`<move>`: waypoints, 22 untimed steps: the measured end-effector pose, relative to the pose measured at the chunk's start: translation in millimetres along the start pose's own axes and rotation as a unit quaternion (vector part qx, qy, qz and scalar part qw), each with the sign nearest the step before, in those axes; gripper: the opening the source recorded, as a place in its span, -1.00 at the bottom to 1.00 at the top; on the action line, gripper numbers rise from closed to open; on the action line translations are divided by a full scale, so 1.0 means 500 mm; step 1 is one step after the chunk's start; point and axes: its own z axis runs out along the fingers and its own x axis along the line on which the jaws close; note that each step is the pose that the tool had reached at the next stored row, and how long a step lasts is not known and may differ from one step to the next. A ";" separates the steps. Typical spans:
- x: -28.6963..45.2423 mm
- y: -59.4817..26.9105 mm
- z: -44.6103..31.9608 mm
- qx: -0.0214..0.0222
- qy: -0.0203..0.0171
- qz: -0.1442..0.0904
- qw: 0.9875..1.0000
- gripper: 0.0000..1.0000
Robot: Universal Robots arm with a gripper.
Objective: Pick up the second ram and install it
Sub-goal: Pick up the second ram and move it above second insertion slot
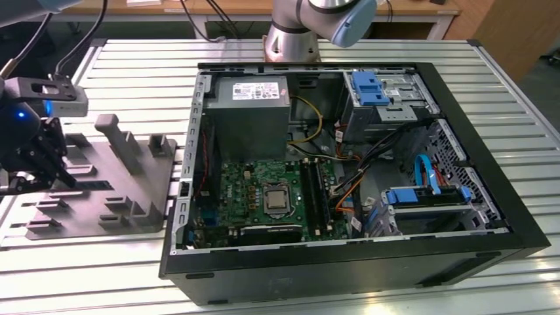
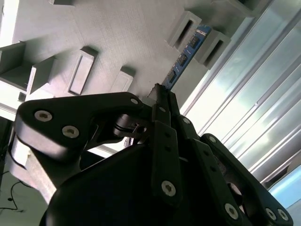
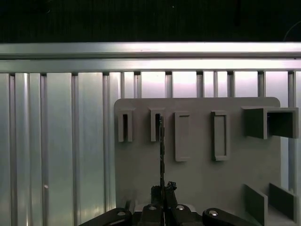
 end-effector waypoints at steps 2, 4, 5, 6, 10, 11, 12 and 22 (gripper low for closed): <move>0.000 0.000 -0.003 0.000 0.000 0.000 1.000 -0.73; 0.000 0.000 -0.006 0.000 0.000 0.000 1.000 -0.73; 0.000 0.000 -0.008 0.000 0.000 0.000 1.000 -0.73; 0.000 0.000 -0.010 0.000 0.000 0.000 1.000 -0.73; 0.000 0.000 -0.016 0.000 0.000 0.000 1.000 -0.73; 0.000 0.000 -0.017 0.000 0.000 0.000 1.000 -0.73; 0.000 0.000 -0.019 0.000 0.000 0.000 1.000 -0.73; -0.001 -0.001 -0.030 0.000 0.000 0.000 1.000 -0.73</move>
